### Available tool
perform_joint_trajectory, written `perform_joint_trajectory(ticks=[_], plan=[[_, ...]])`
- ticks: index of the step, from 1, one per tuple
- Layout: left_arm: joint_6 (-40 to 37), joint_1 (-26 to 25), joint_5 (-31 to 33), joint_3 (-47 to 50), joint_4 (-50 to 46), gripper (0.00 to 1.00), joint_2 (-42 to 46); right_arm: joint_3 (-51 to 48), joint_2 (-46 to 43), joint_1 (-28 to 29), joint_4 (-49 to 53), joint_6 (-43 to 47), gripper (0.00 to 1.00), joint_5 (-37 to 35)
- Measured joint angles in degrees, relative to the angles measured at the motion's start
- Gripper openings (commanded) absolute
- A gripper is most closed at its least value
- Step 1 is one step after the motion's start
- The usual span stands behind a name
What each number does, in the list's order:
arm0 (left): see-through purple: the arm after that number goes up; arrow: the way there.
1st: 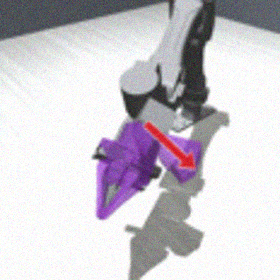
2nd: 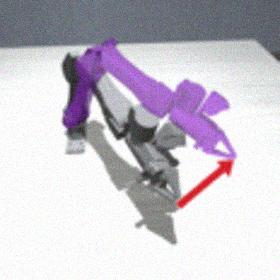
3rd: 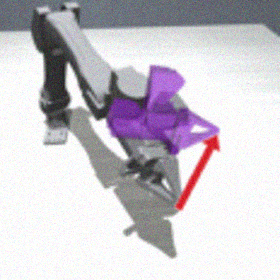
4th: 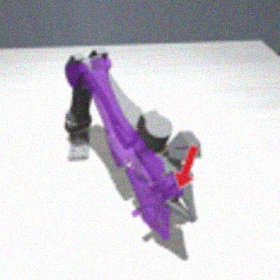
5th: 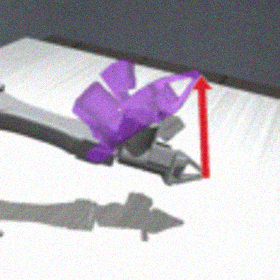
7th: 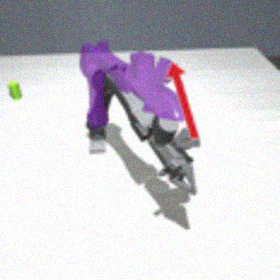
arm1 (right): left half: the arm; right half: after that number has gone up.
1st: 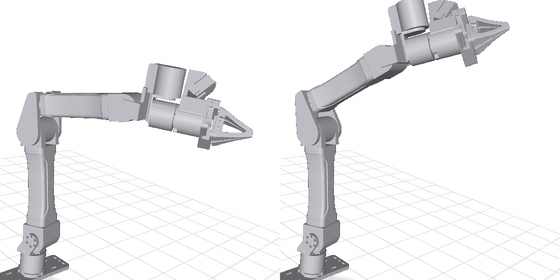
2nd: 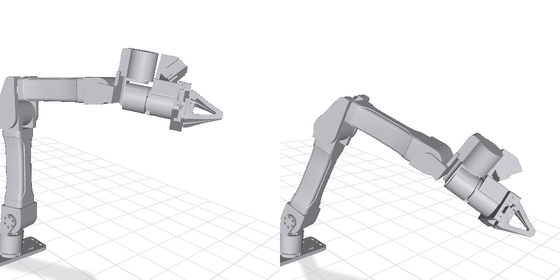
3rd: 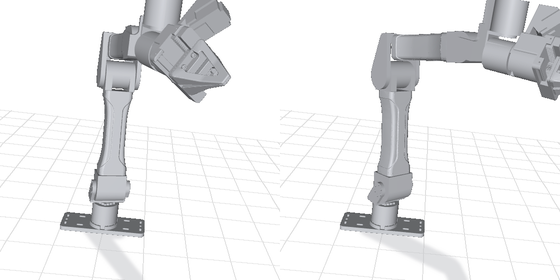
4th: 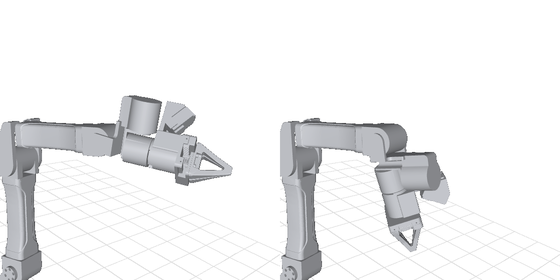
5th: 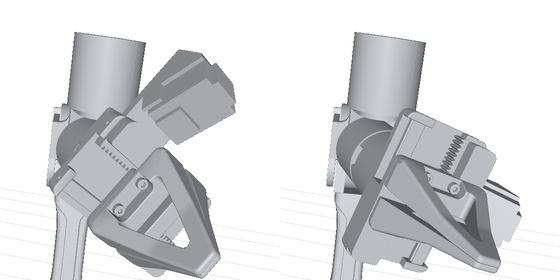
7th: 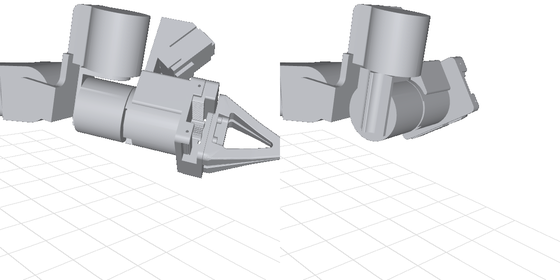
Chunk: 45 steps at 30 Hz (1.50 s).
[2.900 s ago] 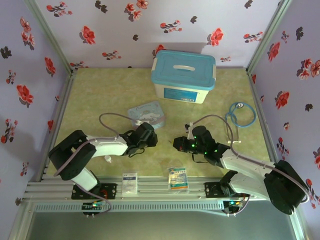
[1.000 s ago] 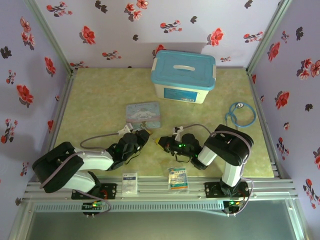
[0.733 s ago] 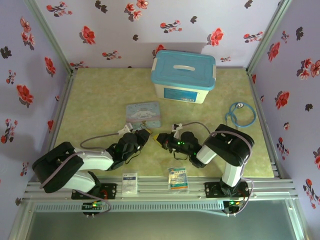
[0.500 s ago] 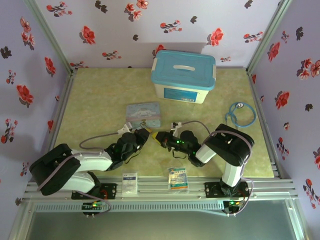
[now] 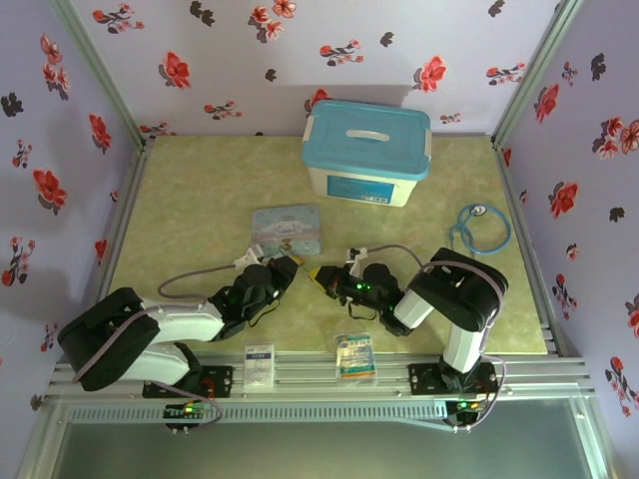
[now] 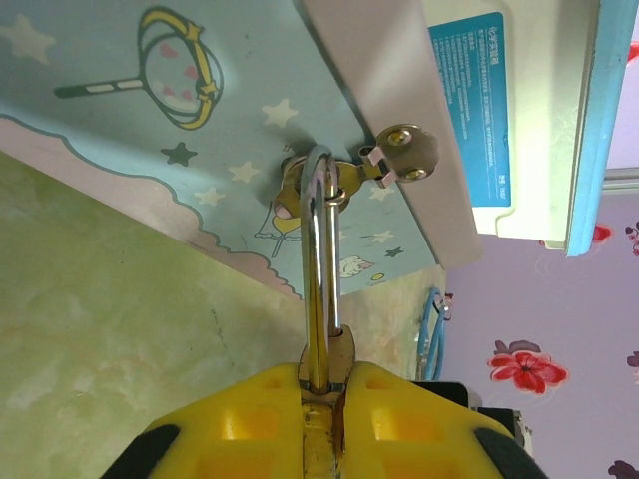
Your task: Unlock a padlock with a key
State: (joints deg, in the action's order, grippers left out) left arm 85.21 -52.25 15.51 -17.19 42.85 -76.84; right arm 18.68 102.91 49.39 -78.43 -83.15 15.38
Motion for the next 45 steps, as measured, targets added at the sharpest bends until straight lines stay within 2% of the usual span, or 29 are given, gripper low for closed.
perform_joint_trajectory(ticks=[35, 45], plan=[[2.29, -0.26, 0.22, 0.02, 1.09, 0.0, 0.13, 3.58, 1.51, 0.11, 0.24, 0.15, 0.0, 0.26], [4.7, -0.52, 0.55, 0.02, 4.96, 0.0, -2.16, 4.13, 2.12, -2.91, -0.13, 0.02, 0.0, 3.56]])
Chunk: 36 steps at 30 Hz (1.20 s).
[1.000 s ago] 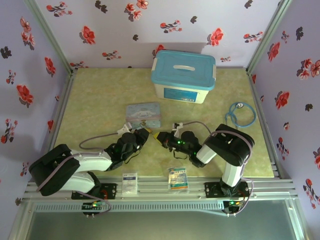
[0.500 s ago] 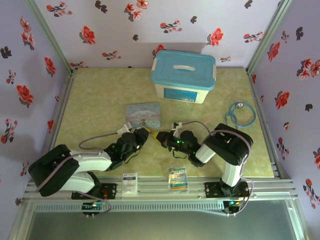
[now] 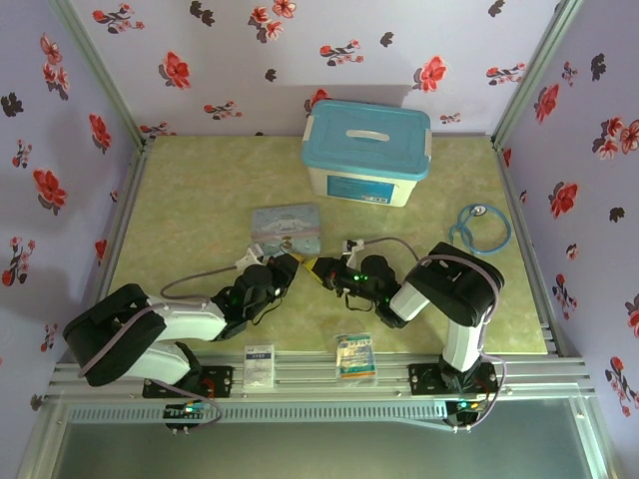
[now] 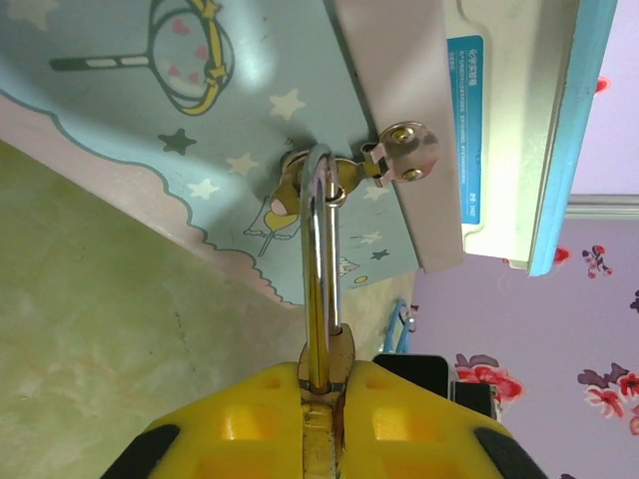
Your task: Unlock a padlock with a key
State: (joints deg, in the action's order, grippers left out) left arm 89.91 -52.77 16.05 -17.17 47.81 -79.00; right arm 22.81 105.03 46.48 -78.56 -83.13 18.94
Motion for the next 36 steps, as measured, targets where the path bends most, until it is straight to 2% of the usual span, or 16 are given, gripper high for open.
perform_joint_trajectory(ticks=[14, 18, 21, 22, 24, 26, 27, 31, 36], plan=[[1.31, -0.26, -0.61, 0.11, 3.82, 0.0, -4.22, 3.39, 6.86, -6.01, -3.06, -3.54, 0.0, 13.42], [1.51, -0.26, -0.55, 0.11, 4.92, 0.0, -5.33, 3.41, 6.84, -5.44, -2.75, -3.43, 0.0, 12.87], [1.53, -0.26, -0.07, 0.11, 5.55, 0.0, -6.03, 3.39, 6.4, -4.35, -2.01, -2.89, 0.17, 10.32], [1.55, -0.26, 0.04, 0.11, 5.84, 0.0, -6.27, 3.37, 6.38, -3.98, -1.88, -2.78, 0.19, 9.31], [1.57, -0.26, 0.37, 0.11, 6.21, 0.0, -6.56, 3.21, 6.38, -3.48, -1.36, -2.91, 0.16, 7.69], [1.57, -0.26, 0.46, 0.11, 6.21, 0.0, -6.91, 2.99, 6.38, -3.1, -1.42, -2.99, 0.08, 6.54], [1.6, -0.33, 0.5, 0.11, 6.23, 0.0, -7.21, 2.95, 6.38, -3.02, -1.46, -2.89, 0.08, 6.32], [1.73, -0.59, 0.46, 1.22, 7.76, 0.0, -7.8, 2.51, 6.38, -2.64, -1.16, -3.04, 0.17, 5.75], [1.77, -0.98, -0.28, 1.7, 9.29, 0.0, -8.81, 0.59, 5.38, -2.43, -0.85, -2.97, 0.17, 4.74]])
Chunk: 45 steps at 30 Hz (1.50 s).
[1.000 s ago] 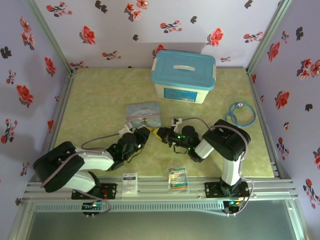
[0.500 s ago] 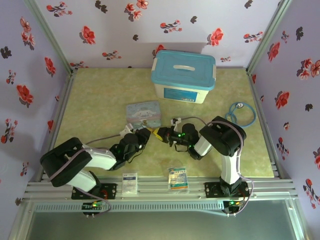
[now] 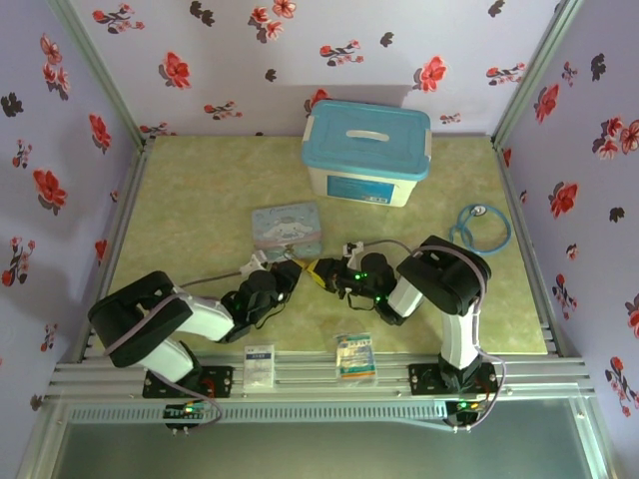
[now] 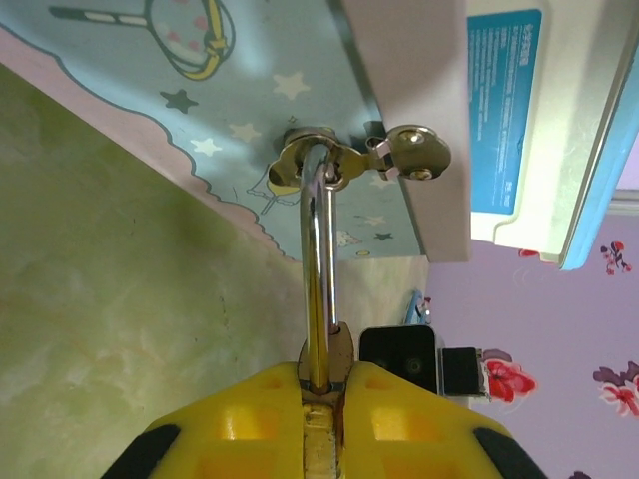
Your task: Unlock a padlock with a key
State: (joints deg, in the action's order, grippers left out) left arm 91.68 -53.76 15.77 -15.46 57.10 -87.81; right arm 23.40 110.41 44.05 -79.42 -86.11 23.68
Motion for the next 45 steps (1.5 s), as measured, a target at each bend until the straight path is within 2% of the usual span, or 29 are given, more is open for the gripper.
perform_joint_trajectory(ticks=[3, 9, 13, 21, 32, 45], plan=[[0.17, -0.15, -0.76, 0.02, 1.14, 0.0, -0.7, -0.76, -0.61, 0.0, 0.0, 0.11, 0.1, -0.57], [0.94, -0.15, -1.01, 0.02, 2.58, 0.0, -2.32, -1.16, -0.74, 0.39, 0.0, 0.0, 0.06, -1.46], [1.05, -0.17, -1.49, 0.04, 2.99, 0.0, -2.64, -1.97, -1.44, 0.76, 0.0, -0.09, 0.1, -2.45], [1.05, -0.26, -2.08, 0.04, 3.52, 0.0, -3.17, -3.15, -2.12, 1.33, -0.04, -0.09, 0.0, -3.89], [1.49, -1.16, -0.96, 0.04, 3.61, 0.0, -3.52, -3.19, -2.12, 2.36, -0.02, -0.15, 0.0, -6.95], [4.02, -2.08, 1.9, 0.04, 9.29, 0.0, -8.81, -2.4, -0.61, 3.72, 0.83, -12.17, 0.0, -11.85]])
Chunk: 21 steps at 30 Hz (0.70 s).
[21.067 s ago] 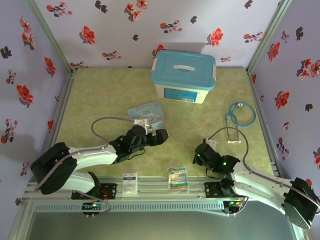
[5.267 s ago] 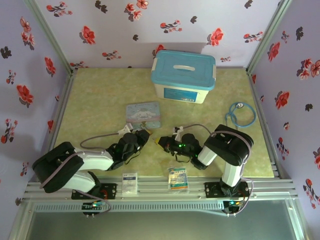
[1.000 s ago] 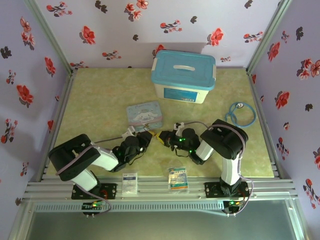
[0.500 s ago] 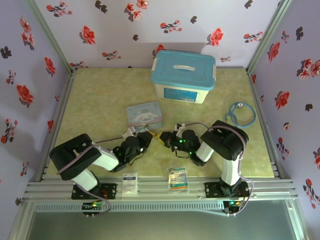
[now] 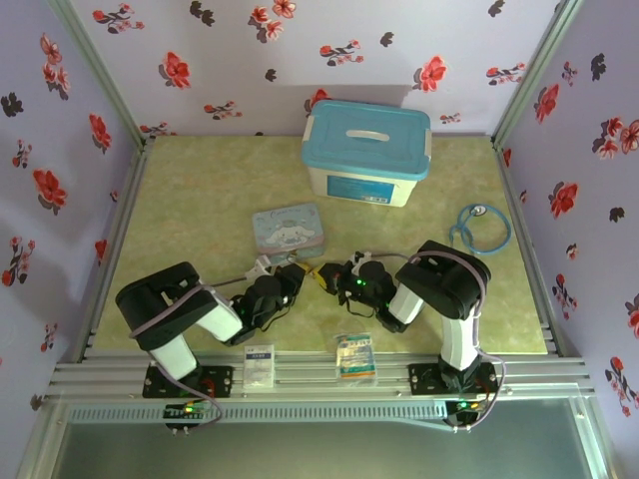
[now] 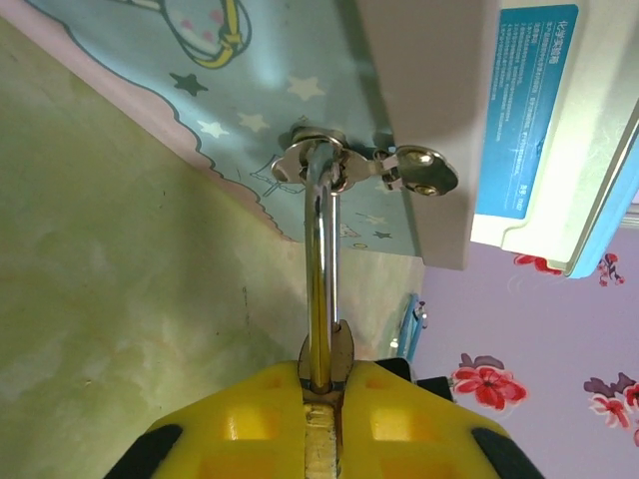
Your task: Unlock a padlock with a key
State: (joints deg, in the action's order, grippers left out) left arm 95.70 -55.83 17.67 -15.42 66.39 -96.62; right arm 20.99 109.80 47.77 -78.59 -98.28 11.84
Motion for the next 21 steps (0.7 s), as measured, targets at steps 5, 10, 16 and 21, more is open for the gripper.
perform_joint_trajectory(ticks=[5, 10, 16, 21], plan=[[0.02, -0.04, 0.26, 0.0, 0.28, 0.0, -0.09, 0.02, 0.02, 0.31, -0.04, -2.49, 0.0, -0.57], [0.02, -0.04, 0.37, 0.0, 0.46, 0.0, -0.2, 0.07, 0.02, 0.39, -0.09, -0.35, 0.01, -0.94], [-0.02, -0.33, 0.44, 0.02, 0.57, 0.0, -1.27, 0.7, 3.32, 0.46, -1.36, 3.5, 0.25, -0.24], [0.02, -0.39, 0.79, 0.15, 2.29, 0.0, -1.31, -0.15, 3.56, -1.05, -2.91, 7.19, 0.36, 1.49]])
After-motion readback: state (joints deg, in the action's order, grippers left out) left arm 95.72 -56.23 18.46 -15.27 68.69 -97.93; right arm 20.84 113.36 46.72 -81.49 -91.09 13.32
